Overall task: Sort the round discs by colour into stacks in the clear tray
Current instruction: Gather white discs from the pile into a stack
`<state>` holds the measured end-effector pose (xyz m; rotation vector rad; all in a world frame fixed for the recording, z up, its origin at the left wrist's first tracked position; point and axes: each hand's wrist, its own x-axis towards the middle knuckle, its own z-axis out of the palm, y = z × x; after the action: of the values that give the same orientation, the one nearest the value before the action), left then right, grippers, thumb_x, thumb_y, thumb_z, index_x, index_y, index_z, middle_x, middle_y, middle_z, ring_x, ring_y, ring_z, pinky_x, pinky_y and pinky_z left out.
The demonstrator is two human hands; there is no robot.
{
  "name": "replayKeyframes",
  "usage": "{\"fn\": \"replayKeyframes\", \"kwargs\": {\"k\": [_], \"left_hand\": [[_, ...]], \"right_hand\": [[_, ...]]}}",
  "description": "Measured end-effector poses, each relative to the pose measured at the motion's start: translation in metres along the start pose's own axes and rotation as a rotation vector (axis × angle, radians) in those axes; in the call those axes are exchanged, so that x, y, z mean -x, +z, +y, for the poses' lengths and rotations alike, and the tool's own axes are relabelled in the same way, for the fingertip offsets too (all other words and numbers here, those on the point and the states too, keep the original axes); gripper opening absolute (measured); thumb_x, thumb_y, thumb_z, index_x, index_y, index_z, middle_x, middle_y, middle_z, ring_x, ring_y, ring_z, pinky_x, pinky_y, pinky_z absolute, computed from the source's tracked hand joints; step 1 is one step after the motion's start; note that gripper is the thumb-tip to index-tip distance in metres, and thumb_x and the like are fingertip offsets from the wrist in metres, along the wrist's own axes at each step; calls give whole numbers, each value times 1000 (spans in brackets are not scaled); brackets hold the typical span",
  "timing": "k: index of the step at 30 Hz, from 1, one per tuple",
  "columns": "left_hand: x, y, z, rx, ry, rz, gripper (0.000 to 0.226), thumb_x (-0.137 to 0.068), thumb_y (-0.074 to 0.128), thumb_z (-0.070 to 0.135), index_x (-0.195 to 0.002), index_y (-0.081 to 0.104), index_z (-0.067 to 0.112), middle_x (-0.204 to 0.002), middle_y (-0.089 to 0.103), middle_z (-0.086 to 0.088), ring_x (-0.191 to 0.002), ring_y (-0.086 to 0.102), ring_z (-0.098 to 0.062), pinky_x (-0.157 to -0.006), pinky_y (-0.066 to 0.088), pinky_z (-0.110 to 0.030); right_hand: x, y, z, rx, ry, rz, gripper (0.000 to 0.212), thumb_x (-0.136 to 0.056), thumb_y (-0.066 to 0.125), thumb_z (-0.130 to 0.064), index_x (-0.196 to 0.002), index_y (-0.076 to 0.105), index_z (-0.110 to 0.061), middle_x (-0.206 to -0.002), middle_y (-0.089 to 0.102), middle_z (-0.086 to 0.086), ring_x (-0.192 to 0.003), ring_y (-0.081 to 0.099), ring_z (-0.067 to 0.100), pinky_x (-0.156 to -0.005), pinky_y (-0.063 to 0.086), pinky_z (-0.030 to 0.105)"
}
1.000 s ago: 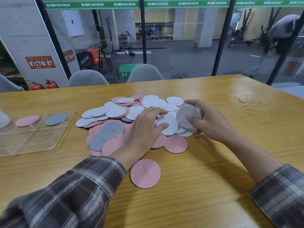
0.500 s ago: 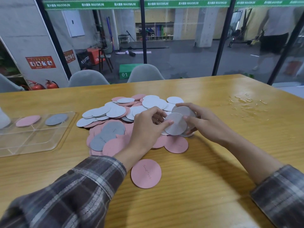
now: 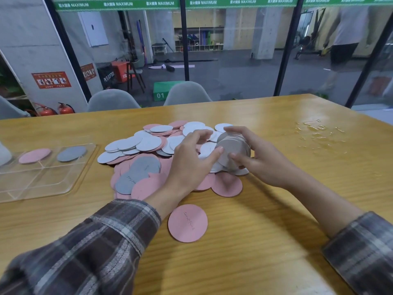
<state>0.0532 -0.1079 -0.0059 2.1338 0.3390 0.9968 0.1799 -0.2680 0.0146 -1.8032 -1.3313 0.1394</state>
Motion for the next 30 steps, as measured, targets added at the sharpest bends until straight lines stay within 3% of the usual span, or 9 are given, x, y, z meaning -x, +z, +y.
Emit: {"fn": "replayKeyframes", "kwargs": {"k": [3,10,13,15,17,21,24,27,30], "left_hand": [[-2,-1,-2,43,-43,-117,49,-94,75,32,-141,60,26,-129,69,11,-121,60,3,-103,46,-18],[-7,-9,-7,-22,76,-104,41,-95,71,26,-135,64,17,-124,70,8,-113,66,-5,-102,52,-34],[-6,-7,-9,-83,45,-177,47,-99,67,22,-144,57,17,-136,65,3,-122,61,-12,-108,47,-37],[-5,-6,-7,-158,23,-236,57,-103,60,25,-157,43,16,-153,54,-1,-137,51,-18,-117,38,-33],[-5,-3,-6,-203,22,-278,63,-107,52,30,-163,27,15,-165,38,-3,-150,36,-19,-121,29,-30],[-7,3,-7,-249,7,-304,63,-110,44,28,-165,17,16,-165,34,-8,-149,33,-26,-112,27,-23],[-7,-1,-7,-212,1,-244,58,-108,51,22,-162,30,11,-154,48,-10,-139,43,-23,-97,25,-6],[-6,-5,-8,-205,15,-226,56,-107,55,19,-158,36,7,-149,55,-12,-134,48,-24,-94,28,-9],[-4,-3,-8,-255,36,-261,57,-109,49,20,-161,29,7,-156,47,-12,-141,43,-28,-101,29,-16]], "right_hand": [[-1,3,1,-53,5,-3,67,-98,65,-10,-153,33,-32,-119,60,-12,-108,61,13,-94,51,31],[-9,18,4,-69,55,-34,58,-103,57,-25,-154,31,-22,-144,50,-8,-130,49,9,-107,45,34],[-11,23,6,14,98,-77,68,-105,54,-23,-161,16,-20,-157,35,-11,-139,33,-2,-114,32,18],[-11,26,8,65,128,-79,74,-106,52,-23,-163,6,-18,-158,27,-15,-137,27,-6,-103,23,-1],[-12,27,9,85,160,-75,77,-107,50,-25,-163,-2,-16,-154,28,-13,-134,28,-5,-93,23,-4],[-12,28,7,142,139,-45,70,-106,51,-22,-163,10,-18,-141,50,-1,-121,44,6,-97,33,17],[-11,28,5,151,98,6,64,-105,54,-20,-160,22,-17,-151,45,-5,-123,39,-2,-96,28,5],[-12,31,7,136,119,-54,71,-107,49,-22,-163,6,-17,-163,29,-2,-142,32,10,-99,24,8],[-13,35,8,132,158,-108,77,-108,44,-24,-162,-11,-17,-168,11,-6,-148,19,9,-97,18,6]]}}
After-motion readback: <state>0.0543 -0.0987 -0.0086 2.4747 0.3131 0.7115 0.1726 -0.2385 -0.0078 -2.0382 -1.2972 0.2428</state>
